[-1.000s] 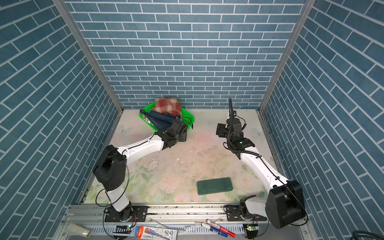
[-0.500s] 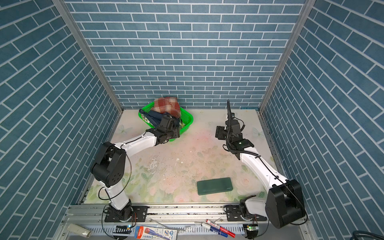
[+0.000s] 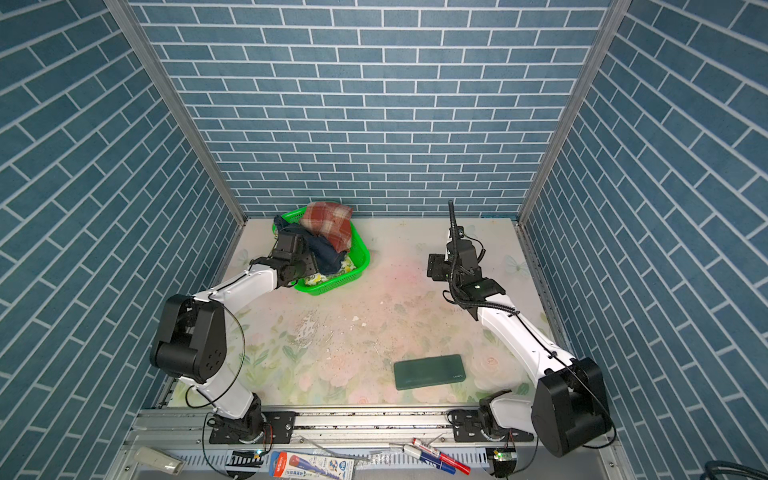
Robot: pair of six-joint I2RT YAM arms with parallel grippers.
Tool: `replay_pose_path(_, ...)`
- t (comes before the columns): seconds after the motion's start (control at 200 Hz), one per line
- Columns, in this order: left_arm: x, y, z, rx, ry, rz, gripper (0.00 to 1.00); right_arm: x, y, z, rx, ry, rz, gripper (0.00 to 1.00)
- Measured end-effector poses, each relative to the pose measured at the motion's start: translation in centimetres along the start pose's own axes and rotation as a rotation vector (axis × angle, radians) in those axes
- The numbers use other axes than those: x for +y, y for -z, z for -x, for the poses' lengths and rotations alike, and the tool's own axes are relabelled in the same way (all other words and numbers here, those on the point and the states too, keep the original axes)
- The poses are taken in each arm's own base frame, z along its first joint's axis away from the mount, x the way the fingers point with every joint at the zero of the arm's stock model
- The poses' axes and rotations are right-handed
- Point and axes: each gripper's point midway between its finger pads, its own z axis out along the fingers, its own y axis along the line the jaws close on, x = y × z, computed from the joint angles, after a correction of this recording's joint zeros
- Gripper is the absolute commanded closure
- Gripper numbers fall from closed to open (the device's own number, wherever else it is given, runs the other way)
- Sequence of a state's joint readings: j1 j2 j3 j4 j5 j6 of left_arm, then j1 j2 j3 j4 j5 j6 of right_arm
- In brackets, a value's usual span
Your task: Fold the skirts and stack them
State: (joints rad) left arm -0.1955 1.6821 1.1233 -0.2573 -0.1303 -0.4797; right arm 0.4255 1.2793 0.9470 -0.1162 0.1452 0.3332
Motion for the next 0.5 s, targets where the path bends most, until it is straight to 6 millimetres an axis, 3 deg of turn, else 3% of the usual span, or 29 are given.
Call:
replay_pose_path(0.12, 2.3, 0.4, 0.4, 0.004, 0.019, 0.055, 0.33, 0.0, 0.0, 0.0, 0.001, 0.001, -0.001, 0.22)
replay_pose_path(0.25, 1.3, 1.9, 1.0, -0.018, -0.005, 0.057, 0.33, -0.1, 0.0, -0.1, 0.006, 0.003, -0.004, 0.22)
replay_pose_path(0.335, -1.9, 3.4, 1.6, -0.064, -0.064, 0.022, 0.33, -0.1, 0.1, -0.2, 0.007, 0.003, -0.007, 0.22)
replay_pose_path(0.5, -11.3, 7.1, 0.2, -0.131, -0.209, -0.135, 0.33, -0.5, 0.9, 0.2, -0.009, -0.001, -0.02, 0.22)
